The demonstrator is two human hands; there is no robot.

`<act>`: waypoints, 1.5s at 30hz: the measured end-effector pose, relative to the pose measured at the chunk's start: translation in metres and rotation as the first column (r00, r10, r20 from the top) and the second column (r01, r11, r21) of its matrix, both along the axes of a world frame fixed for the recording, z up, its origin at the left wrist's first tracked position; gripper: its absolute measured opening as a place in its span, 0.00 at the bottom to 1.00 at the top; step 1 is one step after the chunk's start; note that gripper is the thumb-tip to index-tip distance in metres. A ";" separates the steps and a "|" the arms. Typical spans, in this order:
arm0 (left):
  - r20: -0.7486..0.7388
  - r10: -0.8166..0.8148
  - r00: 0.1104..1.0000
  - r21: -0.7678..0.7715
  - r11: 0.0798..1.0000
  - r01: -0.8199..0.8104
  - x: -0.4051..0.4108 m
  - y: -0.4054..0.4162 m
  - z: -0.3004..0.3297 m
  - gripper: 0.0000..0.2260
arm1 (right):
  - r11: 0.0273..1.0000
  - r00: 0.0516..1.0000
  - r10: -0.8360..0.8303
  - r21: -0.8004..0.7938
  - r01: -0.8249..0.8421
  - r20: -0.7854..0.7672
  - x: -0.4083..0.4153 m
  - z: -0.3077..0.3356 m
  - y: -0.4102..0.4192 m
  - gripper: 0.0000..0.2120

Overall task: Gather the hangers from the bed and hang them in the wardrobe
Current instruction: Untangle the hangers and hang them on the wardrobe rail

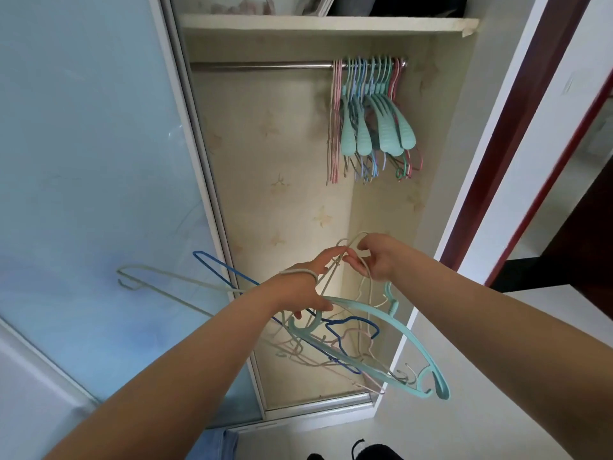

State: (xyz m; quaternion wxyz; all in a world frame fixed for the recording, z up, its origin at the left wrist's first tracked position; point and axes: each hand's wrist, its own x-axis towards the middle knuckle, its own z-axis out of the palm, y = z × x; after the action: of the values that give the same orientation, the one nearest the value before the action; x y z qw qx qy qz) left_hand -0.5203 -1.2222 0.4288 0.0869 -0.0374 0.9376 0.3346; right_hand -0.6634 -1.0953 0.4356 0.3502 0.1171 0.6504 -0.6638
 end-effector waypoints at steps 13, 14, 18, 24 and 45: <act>0.116 -0.068 0.991 -0.088 0.993 0.078 -0.012 -0.012 0.012 0.33 | 0.979 0.979 0.202 0.009 -0.202 -0.038 0.010 -0.005 -0.004 0.19; 0.122 -0.070 0.990 -0.103 0.991 0.083 -0.012 -0.011 0.011 0.32 | 0.977 0.975 0.208 0.060 -0.204 -0.077 0.010 -0.008 -0.004 0.21; 0.123 -0.077 0.989 -0.108 0.990 0.091 -0.018 -0.007 0.008 0.31 | 0.997 0.987 0.082 0.007 -0.082 -0.137 0.017 -0.017 -0.014 0.19; 0.131 -0.059 0.990 -0.035 0.997 0.064 -0.025 -0.008 0.009 0.34 | 0.984 0.986 -0.130 -0.137 0.115 -0.108 0.015 -0.020 -0.038 0.18; 0.109 0.059 0.992 -0.262 0.965 -0.029 -0.030 -0.026 0.019 0.36 | 0.978 0.996 -0.080 -0.198 0.073 -0.030 -0.001 -0.003 -0.052 0.04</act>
State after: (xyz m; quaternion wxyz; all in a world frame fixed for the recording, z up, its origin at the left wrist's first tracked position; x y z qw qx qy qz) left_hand -0.5504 -1.2481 0.4480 0.1280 -0.0887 0.9656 0.2080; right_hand -0.6643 -1.1478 0.4330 0.3217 0.0942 0.5833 -0.7399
